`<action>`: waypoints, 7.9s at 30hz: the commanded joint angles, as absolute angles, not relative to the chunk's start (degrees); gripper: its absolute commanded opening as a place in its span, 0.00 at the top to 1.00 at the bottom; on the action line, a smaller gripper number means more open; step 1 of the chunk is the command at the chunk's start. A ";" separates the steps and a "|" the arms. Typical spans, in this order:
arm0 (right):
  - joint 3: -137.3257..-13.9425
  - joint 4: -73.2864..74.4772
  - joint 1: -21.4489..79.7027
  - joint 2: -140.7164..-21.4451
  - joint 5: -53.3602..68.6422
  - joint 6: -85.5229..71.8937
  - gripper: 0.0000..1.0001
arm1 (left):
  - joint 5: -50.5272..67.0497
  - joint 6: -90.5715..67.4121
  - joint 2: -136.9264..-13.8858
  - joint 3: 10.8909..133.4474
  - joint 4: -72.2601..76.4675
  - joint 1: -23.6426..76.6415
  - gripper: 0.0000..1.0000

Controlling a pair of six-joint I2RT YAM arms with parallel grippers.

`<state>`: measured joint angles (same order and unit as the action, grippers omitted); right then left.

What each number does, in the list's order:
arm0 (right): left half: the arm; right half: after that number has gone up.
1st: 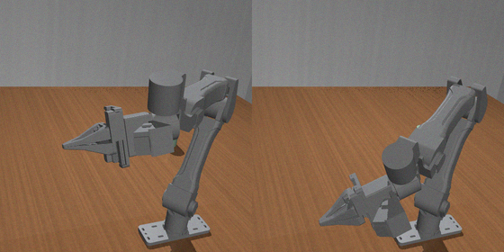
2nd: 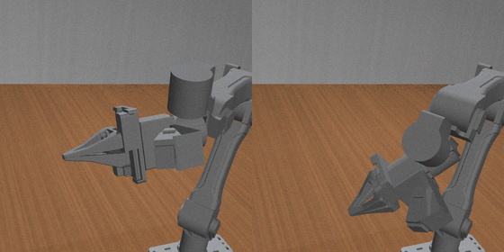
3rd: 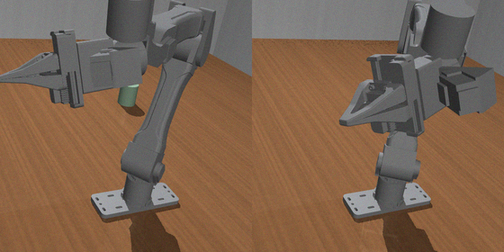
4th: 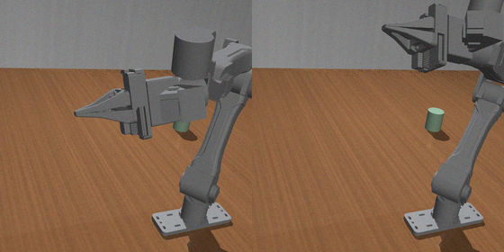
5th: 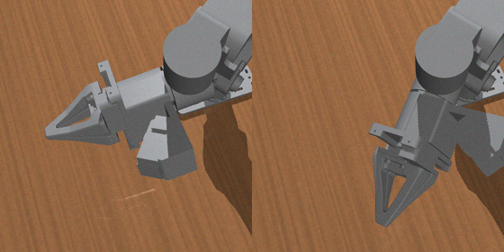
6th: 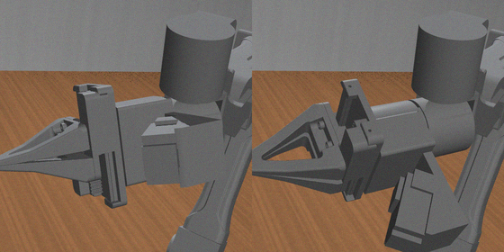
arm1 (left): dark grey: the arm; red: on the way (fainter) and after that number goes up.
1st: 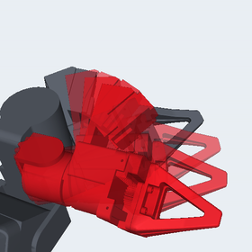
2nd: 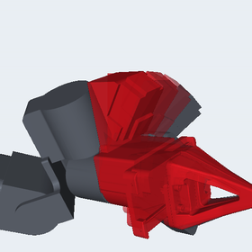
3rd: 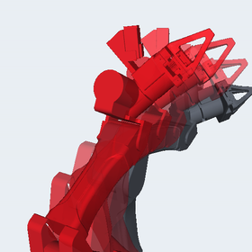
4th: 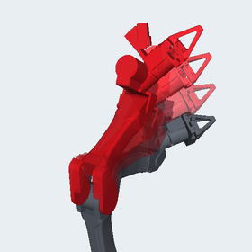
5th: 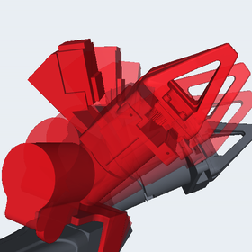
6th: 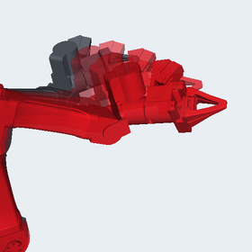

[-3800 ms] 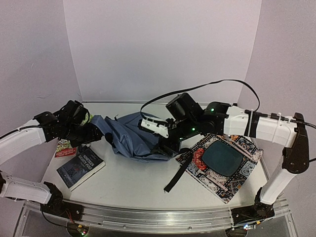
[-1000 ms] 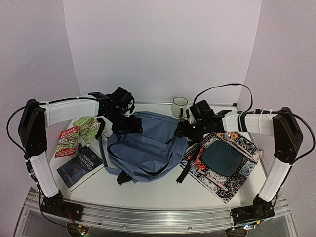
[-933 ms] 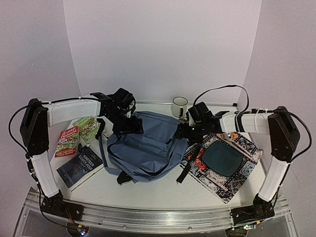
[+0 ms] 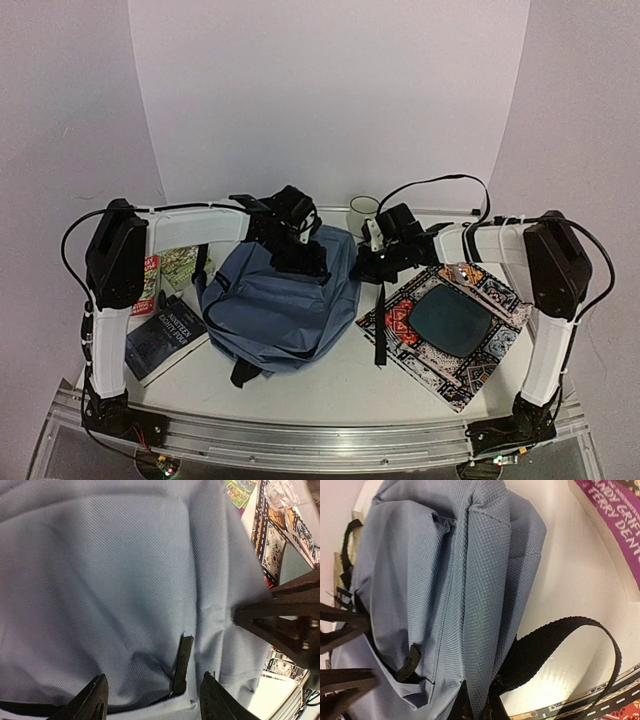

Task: Pack the student bag
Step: Pick up the student bag from the center of the board, then unzip the lower front pocket of the student bag, then set down the student bag at the center of the board, then pick up the lower front pocket of the student bag.

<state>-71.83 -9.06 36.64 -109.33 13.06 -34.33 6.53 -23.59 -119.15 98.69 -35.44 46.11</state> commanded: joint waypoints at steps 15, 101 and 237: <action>-72.75 -12.66 38.71 -103.91 17.02 -34.71 1.00 | 3.29 -23.50 -123.85 104.73 -34.40 50.59 0.46; -73.06 -6.92 30.19 -104.66 15.42 -24.00 1.00 | -19.52 -25.95 -96.76 62.62 -36.27 27.68 1.00; -98.16 -14.51 57.48 -129.21 -25.34 26.84 0.43 | 10.59 -35.07 -94.05 57.89 -18.51 31.74 1.00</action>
<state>-100.07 -10.62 57.17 -132.97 -21.49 26.82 10.35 -34.61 -94.98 58.35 -19.84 31.57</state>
